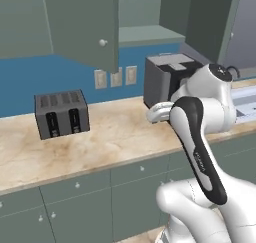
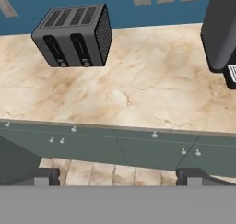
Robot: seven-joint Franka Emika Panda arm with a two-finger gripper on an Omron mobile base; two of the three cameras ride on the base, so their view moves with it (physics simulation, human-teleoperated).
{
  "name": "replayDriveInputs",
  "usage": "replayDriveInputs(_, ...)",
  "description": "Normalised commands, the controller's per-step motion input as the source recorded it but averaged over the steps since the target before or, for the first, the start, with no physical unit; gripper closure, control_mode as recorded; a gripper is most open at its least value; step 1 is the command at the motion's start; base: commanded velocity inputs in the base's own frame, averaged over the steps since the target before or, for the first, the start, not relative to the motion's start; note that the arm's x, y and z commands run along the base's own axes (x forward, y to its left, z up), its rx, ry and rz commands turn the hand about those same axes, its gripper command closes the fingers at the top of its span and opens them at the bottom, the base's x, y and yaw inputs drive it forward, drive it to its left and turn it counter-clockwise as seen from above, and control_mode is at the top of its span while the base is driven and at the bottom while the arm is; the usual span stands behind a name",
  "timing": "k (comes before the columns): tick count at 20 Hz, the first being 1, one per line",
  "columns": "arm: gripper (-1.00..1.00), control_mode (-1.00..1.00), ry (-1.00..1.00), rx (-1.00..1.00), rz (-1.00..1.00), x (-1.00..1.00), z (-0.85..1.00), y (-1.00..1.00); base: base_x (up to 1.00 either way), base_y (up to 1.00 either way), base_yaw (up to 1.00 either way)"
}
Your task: Close all open cabinet doors.
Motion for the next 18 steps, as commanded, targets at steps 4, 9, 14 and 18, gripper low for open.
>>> replayDriveInputs(4,-1.00,1.00,0.00,0.00,0.00,0.00,0.00,0.00,0.43,-0.32,0.06)
replayDriveInputs(9,-1.00,1.00,0.00,0.00,0.00,0.00,0.00,0.00,0.42,-0.14,0.00)
replayDriveInputs(14,-1.00,1.00,0.00,0.00,0.00,0.00,0.00,0.00,0.29,-0.01,0.10)
replayDriveInputs(18,-1.00,1.00,0.00,0.00,0.00,0.00,0.00,0.00,0.20,0.01,0.26)
